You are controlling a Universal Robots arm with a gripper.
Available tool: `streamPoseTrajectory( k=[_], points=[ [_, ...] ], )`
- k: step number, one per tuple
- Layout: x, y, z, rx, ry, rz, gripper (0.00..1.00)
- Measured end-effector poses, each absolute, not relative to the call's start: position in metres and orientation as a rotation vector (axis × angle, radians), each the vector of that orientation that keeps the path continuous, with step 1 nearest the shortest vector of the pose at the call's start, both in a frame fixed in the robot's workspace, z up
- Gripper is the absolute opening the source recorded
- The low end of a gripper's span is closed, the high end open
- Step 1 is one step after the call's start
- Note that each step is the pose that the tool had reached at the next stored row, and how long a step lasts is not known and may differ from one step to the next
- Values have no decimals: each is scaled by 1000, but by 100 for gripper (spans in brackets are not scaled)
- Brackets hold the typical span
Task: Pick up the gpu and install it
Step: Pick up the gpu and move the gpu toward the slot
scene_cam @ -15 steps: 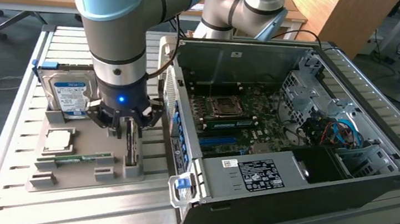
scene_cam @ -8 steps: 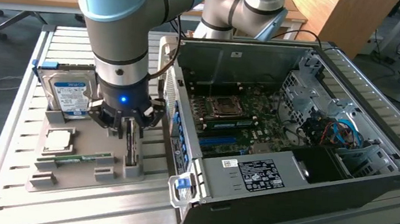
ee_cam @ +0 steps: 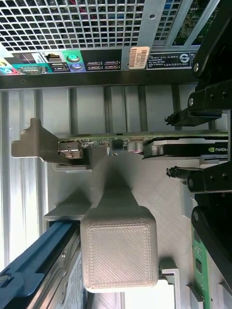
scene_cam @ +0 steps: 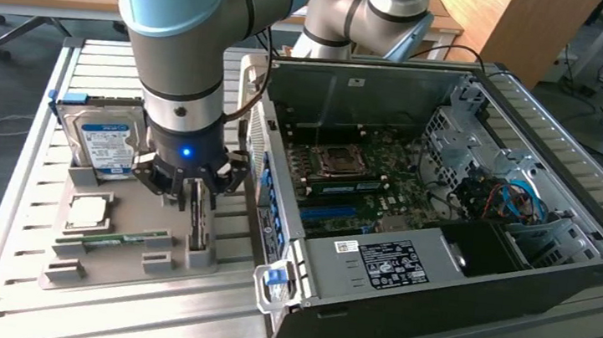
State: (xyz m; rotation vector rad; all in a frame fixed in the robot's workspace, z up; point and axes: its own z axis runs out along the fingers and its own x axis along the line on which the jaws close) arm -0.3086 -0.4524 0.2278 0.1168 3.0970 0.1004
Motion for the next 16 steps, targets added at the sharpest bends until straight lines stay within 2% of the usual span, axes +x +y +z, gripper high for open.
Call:
streamPoseTrajectory(
  k=[9,11,12,16],
  points=[
    [-309,-452,228,117,3097,100,47],
    [-309,-452,228,117,3097,100,46],
    [-309,-452,228,117,3097,100,39],
    [-309,-452,228,117,3097,100,39]
  ],
)
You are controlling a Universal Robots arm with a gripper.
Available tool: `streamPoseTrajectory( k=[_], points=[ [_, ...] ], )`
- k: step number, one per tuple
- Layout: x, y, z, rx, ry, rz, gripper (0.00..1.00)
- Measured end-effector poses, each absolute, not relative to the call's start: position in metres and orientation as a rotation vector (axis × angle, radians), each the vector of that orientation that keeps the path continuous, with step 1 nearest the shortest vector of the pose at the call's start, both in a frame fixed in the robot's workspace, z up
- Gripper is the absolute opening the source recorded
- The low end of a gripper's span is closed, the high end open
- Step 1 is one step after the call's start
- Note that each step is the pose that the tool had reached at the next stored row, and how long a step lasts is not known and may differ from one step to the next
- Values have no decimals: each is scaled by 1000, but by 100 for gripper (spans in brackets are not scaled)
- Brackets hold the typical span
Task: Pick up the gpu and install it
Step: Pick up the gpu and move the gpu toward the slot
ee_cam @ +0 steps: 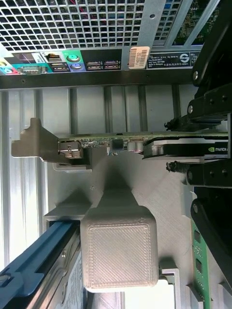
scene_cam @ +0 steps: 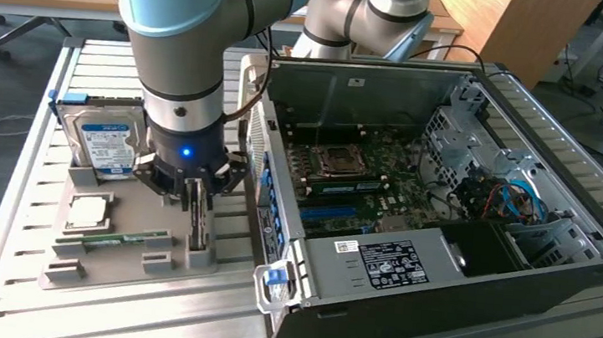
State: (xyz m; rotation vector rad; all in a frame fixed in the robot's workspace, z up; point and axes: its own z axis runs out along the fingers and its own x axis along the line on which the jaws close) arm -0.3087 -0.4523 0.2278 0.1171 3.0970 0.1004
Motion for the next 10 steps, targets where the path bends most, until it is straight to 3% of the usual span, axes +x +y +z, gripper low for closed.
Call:
streamPoseTrajectory(
  k=[10],
  points=[
    [-309,-452,228,117,3097,101,39]
  ],
)
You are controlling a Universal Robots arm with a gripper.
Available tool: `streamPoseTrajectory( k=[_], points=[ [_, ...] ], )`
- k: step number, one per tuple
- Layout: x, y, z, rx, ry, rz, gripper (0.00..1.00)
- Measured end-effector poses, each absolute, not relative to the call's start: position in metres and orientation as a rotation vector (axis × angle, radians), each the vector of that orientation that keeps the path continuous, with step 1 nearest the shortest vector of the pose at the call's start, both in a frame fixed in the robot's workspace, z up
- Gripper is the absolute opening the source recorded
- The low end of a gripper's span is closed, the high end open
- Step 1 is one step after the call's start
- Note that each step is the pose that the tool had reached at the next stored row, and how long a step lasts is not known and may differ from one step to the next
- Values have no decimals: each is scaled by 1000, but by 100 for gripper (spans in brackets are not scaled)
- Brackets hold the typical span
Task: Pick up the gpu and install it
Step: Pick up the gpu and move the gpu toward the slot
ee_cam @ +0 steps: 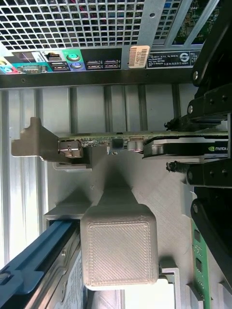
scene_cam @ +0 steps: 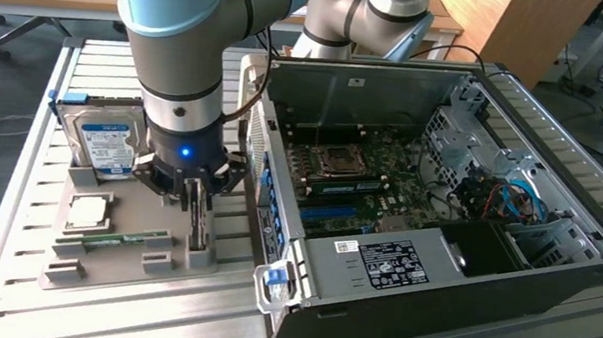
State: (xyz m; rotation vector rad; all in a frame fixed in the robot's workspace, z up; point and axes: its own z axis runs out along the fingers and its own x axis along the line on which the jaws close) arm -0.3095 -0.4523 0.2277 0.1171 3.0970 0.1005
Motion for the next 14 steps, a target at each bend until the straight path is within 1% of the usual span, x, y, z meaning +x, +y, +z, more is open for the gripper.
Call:
streamPoseTrajectory(
  k=[2,3,5,6,14],
  points=[
    [-309,-452,228,117,3097,100,38],
    [-309,-452,228,117,3097,100,31],
    [-309,-452,228,117,3097,100,31],
    [-309,-452,228,117,3097,100,27],
    [-309,-452,228,117,3097,100,27]
  ],
)
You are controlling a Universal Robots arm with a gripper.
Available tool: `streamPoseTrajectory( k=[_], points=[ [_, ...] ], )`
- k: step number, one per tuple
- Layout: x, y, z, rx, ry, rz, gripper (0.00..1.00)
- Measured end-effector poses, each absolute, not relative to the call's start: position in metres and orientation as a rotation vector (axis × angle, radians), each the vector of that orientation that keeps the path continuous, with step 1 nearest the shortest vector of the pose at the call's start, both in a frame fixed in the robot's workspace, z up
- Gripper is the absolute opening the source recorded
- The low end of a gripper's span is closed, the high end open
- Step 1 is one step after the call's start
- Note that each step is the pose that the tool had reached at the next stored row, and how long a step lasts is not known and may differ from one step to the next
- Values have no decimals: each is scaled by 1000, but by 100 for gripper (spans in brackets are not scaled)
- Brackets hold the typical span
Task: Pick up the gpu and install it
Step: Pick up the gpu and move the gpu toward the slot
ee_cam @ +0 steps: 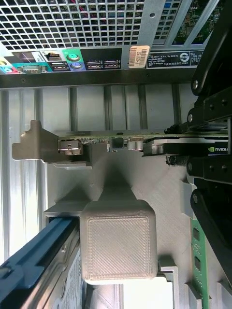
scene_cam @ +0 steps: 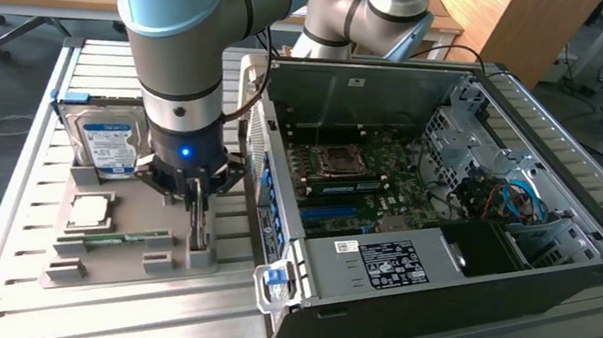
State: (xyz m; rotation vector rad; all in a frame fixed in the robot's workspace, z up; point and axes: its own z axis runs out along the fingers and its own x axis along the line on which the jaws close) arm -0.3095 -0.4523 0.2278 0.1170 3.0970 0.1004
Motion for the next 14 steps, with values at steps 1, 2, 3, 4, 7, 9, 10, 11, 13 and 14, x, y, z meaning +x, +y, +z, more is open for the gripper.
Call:
streamPoseTrajectory(
  k=[1,2,3,4,7,9,10,11,13,14],
  points=[
    [-309,-452,228,116,3097,100,27],
    [-309,-452,228,109,3098,101,27],
    [-309,-452,228,97,3098,102,27],
    [-309,-452,228,85,3099,102,27],
    [-309,-452,228,78,3099,102,27],
    [-309,-452,228,78,3099,102,27],
    [-309,-452,228,78,3099,102,27],
    [-309,-452,228,78,3099,102,27],
    [-309,-452,228,78,3099,102,27],
    [-310,-452,228,78,3099,102,27]
  ],
)
